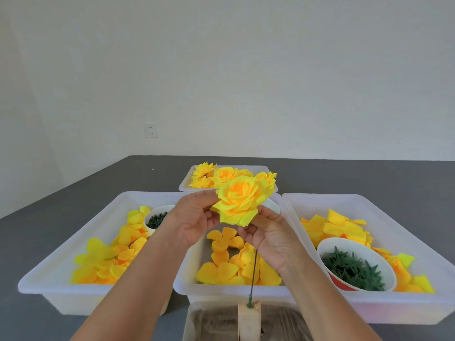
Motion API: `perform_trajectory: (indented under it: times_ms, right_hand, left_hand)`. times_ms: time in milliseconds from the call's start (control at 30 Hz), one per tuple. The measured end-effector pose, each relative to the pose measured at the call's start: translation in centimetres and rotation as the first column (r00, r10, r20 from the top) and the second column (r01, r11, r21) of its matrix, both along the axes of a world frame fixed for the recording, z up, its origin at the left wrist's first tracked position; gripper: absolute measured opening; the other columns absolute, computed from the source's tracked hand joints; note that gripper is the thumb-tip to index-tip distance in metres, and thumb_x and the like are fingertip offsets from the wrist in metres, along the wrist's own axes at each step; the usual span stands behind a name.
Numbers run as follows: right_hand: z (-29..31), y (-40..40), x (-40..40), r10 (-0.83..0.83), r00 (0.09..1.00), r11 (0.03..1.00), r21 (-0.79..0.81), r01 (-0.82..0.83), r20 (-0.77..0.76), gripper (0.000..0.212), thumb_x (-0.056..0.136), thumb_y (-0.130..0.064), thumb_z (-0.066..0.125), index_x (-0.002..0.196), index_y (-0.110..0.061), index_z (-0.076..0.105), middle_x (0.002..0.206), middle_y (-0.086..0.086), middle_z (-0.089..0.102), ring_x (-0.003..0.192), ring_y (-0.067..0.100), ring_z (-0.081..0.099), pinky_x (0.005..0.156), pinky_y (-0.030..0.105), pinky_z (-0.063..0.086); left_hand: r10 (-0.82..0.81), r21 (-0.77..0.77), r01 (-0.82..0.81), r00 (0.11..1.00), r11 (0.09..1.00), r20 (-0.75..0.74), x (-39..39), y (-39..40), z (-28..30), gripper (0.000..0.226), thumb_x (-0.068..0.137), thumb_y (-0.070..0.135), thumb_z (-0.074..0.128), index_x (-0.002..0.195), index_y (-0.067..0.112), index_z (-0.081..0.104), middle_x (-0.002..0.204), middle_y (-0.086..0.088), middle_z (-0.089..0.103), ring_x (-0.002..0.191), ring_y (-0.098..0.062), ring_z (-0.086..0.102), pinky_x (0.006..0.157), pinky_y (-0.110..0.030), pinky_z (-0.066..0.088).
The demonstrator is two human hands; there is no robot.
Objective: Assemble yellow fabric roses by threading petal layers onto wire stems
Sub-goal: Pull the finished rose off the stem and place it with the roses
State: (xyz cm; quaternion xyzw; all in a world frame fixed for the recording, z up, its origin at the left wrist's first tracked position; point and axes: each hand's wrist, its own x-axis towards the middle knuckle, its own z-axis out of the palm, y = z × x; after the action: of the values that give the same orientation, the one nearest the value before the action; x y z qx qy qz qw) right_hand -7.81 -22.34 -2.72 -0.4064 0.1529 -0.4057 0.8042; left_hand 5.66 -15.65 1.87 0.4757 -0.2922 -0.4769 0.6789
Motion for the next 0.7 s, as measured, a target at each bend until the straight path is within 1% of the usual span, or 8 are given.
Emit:
perform_trajectory:
  times_ms: [100,200,267,367,467,533,600,700]
  right_hand:
    - [0.0,-0.7,0.3,-0.023,0.997,0.980,-0.200,0.009,-0.069,0.010,0.068,-0.008,0.066,0.070,-0.013,0.075,0.072,0.005,0.072,0.063,0.014,0.066,0.061,0.024,0.055]
    - [-0.1,-1.2,1.0,-0.099,0.984,0.921,-0.388,0.035,-0.146,0.010,0.071,-0.016,0.069,0.078,-0.014,0.075,0.074,0.005,0.072,0.067,0.014,0.067,0.065,0.023,0.055]
    - [-0.4,-1.8,1.7,-0.188,0.963,0.878,-0.473,0.077,-0.193,0.007,0.079,-0.011,0.068,0.078,-0.015,0.074,0.072,0.005,0.072,0.068,0.014,0.067,0.069,0.026,0.057]
    - [-1.0,-2.7,2.4,-0.247,0.942,0.850,-0.517,0.099,-0.227,0.023,0.085,-0.004,0.064,0.075,-0.023,0.074,0.074,-0.002,0.073,0.072,0.011,0.069,0.071,0.024,0.057]
    - [-0.9,-3.3,2.7,-0.250,0.940,0.830,-0.551,0.085,-0.232,0.024,0.087,-0.003,0.061,0.078,-0.022,0.072,0.073,-0.009,0.073,0.072,0.004,0.069,0.065,0.013,0.052]
    - [-0.8,-3.9,2.9,-0.245,0.946,0.839,-0.535,0.098,-0.212,0.022,0.087,-0.005,0.061,0.077,-0.022,0.072,0.070,-0.008,0.072,0.069,0.003,0.068,0.064,0.013,0.052]
    - [-0.9,-4.6,3.0,-0.252,0.944,0.844,-0.525,0.108,-0.212,0.018,0.087,-0.009,0.062,0.080,-0.022,0.072,0.072,-0.008,0.073,0.069,0.004,0.067,0.067,0.015,0.053]
    - [-0.9,-5.3,3.0,-0.242,0.948,0.848,-0.520,0.103,-0.207,0.011,0.087,-0.011,0.062,0.085,-0.016,0.071,0.073,-0.008,0.072,0.070,0.002,0.066,0.068,0.015,0.052]
  left_hand:
    - [-0.007,-0.020,0.007,0.999,1.000,0.041,1.2,-0.7,-0.1,0.011,0.088,0.007,0.057,0.096,0.004,0.064,0.082,-0.007,0.065,0.072,-0.018,0.059,0.073,-0.030,0.049]
    - [-0.003,-0.038,0.004,0.999,0.999,0.038,2.0,-1.3,-0.1,0.011,0.088,0.008,0.057,0.094,0.004,0.065,0.076,-0.005,0.068,0.065,-0.016,0.063,0.061,-0.026,0.055]
    - [0.009,-0.048,-0.009,1.000,0.999,0.004,2.5,-1.9,-0.2,0.010,0.089,0.006,0.056,0.091,0.004,0.065,0.069,-0.004,0.070,0.057,-0.014,0.065,0.053,-0.026,0.056]
    - [0.050,-0.036,-0.051,0.998,0.998,-0.028,3.1,-2.9,-0.7,0.009,0.088,0.002,0.055,0.088,0.005,0.064,0.066,-0.003,0.070,0.054,-0.013,0.066,0.053,-0.026,0.056]
    - [0.100,-0.047,-0.102,0.994,0.994,-0.054,3.9,-4.0,-1.5,0.009,0.087,0.001,0.056,0.086,0.005,0.063,0.071,-0.004,0.068,0.055,-0.012,0.060,0.050,-0.020,0.050]
    - [0.103,-0.071,-0.111,0.989,0.991,-0.105,4.4,-4.6,-2.1,0.011,0.089,0.007,0.056,0.095,0.003,0.063,0.080,-0.004,0.060,0.055,-0.009,0.051,0.051,-0.016,0.045]
    - [0.081,-0.066,-0.093,0.983,0.993,-0.166,4.7,-5.0,-2.6,0.021,0.093,0.019,0.053,0.100,0.002,0.062,0.079,-0.004,0.054,0.047,-0.007,0.049,0.050,-0.016,0.047]
    - [0.034,0.043,-0.028,0.988,0.999,-0.149,4.7,-5.1,-2.9,0.032,0.093,0.033,0.052,0.080,0.006,0.062,0.068,-0.006,0.056,0.047,-0.012,0.056,0.041,-0.017,0.046]
